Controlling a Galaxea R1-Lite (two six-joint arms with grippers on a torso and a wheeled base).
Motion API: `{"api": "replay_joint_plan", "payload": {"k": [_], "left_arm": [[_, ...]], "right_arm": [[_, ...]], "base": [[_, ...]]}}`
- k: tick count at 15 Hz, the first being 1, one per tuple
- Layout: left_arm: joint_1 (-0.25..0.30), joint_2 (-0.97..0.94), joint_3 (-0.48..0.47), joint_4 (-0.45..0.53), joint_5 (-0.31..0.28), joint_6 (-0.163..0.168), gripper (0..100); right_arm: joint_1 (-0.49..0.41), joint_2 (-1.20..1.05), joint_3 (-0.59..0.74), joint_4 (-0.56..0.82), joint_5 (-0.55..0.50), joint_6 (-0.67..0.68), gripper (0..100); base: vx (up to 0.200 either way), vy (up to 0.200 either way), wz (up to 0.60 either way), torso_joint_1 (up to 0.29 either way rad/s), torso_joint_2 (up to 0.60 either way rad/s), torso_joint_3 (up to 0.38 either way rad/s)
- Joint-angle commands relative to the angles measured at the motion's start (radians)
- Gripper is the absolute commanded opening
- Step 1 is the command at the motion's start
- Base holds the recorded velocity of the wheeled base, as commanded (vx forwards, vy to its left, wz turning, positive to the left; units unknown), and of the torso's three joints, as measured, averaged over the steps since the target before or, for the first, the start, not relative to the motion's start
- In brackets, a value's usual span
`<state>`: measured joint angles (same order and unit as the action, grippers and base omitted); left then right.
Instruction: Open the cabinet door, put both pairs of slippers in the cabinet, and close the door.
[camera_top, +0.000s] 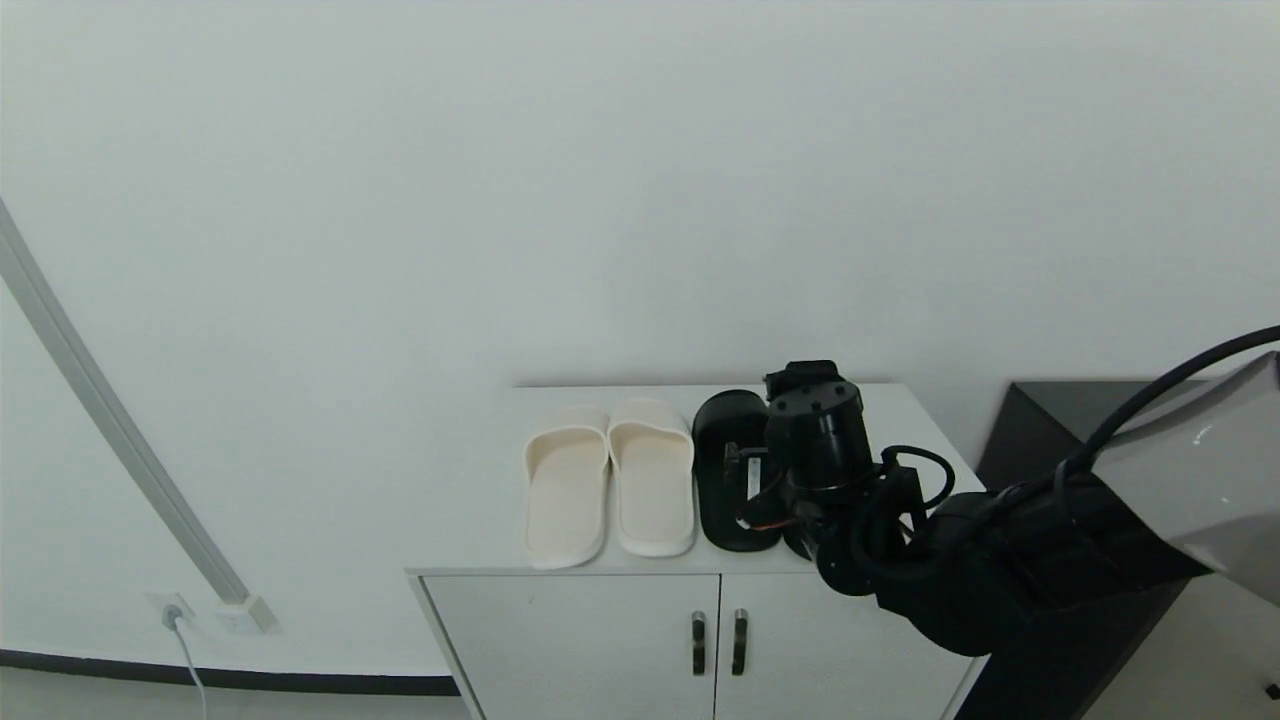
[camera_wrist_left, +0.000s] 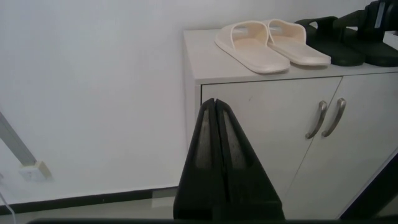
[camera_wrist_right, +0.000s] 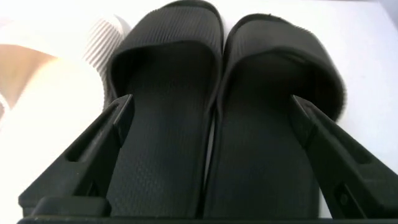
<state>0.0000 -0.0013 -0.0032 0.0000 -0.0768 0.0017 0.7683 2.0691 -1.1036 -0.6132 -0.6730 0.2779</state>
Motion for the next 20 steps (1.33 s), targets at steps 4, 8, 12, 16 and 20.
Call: {"api": "replay_joint_plan", "payload": {"k": [4,8,12,16,20], "left_arm": [[0.000,0.001,0.000,0.000,0.000,0.000,0],[0.000,0.001,0.000,0.000,0.000,0.000,0],[0.000,0.001,0.000,0.000,0.000,0.000,0],[0.000,0.001,0.000,0.000,0.000,0.000,0],[0.000,0.001,0.000,0.000,0.000,0.000,0]], "right_arm": [[-0.053,0.098,-0.084,0.001,0.006,0.000,100],[-0.086,0.155,-0.159,0.003,0.009,0.000,100],[-0.107,0.215,-0.246,0.007,0.023,-0.008,100],[-0.119,0.233,-0.269,0.007,0.023,-0.009,0],[-0.119,0.230,-0.263,0.007,0.021,-0.008,0]], "base": [[0.000,0.000,0.00,0.000,0.00,0.000],[0.000,0.000,0.00,0.000,0.00,0.000],[0.000,0.000,0.00,0.000,0.00,0.000],[0.000,0.000,0.00,0.000,0.00,0.000],[0.000,0.000,0.00,0.000,0.00,0.000]]}}
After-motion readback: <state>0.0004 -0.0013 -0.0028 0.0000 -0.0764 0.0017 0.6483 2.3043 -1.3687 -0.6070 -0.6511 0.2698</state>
